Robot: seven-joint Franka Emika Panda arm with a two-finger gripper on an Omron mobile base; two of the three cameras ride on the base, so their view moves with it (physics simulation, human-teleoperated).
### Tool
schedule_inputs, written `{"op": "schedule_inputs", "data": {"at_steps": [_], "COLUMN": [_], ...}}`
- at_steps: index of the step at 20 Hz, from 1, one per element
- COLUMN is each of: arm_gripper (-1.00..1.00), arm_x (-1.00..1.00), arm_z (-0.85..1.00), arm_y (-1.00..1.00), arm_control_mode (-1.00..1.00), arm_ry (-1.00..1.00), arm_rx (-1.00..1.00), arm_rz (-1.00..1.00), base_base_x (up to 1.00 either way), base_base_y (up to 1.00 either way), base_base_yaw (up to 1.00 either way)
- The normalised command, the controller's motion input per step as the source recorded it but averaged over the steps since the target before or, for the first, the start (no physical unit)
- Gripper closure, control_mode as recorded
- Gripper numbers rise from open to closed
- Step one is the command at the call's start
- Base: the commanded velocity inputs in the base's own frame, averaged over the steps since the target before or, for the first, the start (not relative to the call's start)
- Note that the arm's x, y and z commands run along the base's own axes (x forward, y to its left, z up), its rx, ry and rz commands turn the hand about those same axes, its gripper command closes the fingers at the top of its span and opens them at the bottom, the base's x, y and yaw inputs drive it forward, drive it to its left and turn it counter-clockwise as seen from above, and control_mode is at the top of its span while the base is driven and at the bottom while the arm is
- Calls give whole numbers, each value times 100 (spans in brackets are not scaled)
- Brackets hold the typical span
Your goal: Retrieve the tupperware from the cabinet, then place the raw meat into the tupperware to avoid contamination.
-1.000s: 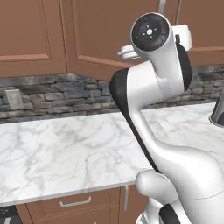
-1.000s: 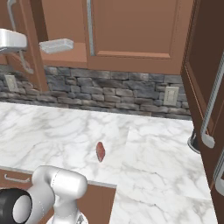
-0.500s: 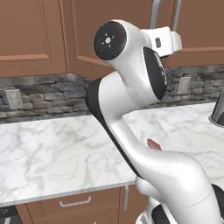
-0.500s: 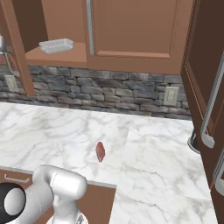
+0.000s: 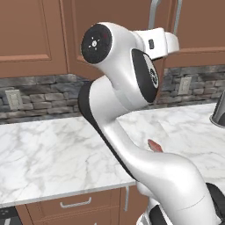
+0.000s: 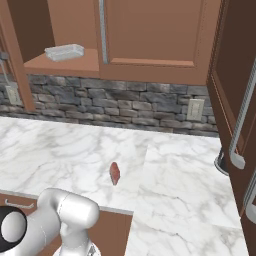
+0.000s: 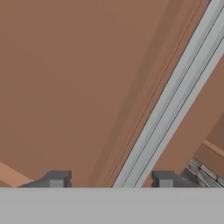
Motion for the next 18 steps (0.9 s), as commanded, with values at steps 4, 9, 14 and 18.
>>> {"op": "schedule_inputs", "data": {"at_steps": [4,9,14,18], "arm_gripper": [-100,-100,-100,-100], "arm_x": [-25,-63,-68,-76], "arm_z": [1,7,6,12], "arm_y": [-8,-16,-28,-30], "arm_control_mode": [-100,-100,-100,-100], "arm_ry": [-1,-3,-2,0], "arm_rx": [2,6,9,15], "arm_rz": [-2,-3,0,0], "base_base_x": [0,0,0,0], "base_base_y": [0,0,0,0], "base_base_yaw": [0,0,0,0]}}
